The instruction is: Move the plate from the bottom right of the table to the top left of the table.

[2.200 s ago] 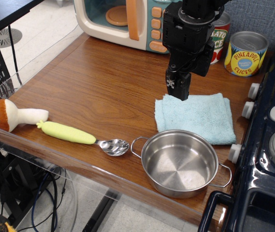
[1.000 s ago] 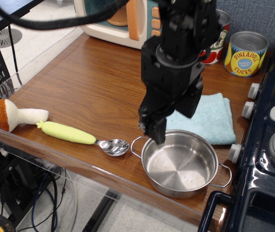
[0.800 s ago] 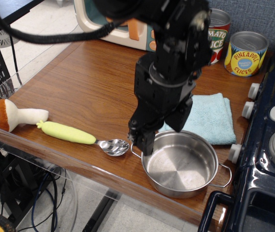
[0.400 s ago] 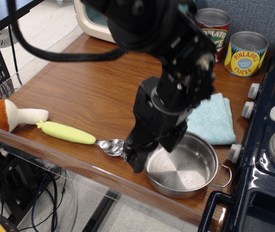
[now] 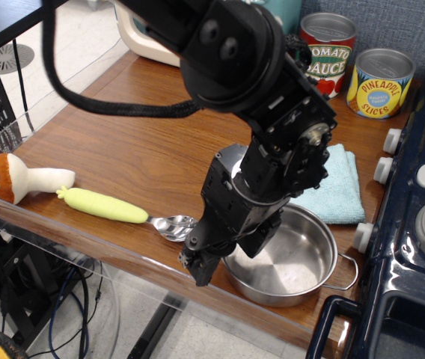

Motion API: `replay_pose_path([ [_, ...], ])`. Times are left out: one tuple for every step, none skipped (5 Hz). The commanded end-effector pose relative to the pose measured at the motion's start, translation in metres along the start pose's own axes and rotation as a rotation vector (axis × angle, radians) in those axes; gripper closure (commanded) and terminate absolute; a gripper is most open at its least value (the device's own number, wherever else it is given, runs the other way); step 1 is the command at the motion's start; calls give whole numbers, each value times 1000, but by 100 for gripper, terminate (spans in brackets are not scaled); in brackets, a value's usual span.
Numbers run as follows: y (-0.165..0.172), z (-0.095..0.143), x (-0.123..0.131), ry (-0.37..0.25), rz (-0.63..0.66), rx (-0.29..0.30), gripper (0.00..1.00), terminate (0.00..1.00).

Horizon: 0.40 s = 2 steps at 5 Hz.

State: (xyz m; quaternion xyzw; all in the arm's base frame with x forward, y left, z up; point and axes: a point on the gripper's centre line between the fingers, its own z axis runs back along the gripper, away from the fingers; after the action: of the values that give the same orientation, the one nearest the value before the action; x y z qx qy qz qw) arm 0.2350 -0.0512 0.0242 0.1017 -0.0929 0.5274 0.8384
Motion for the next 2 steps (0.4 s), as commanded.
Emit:
replay_pose_path([
  [-6,-5,0,8,-12,-9,100,0],
  [-9,-6,-1,4,-10,-11,100,0],
])
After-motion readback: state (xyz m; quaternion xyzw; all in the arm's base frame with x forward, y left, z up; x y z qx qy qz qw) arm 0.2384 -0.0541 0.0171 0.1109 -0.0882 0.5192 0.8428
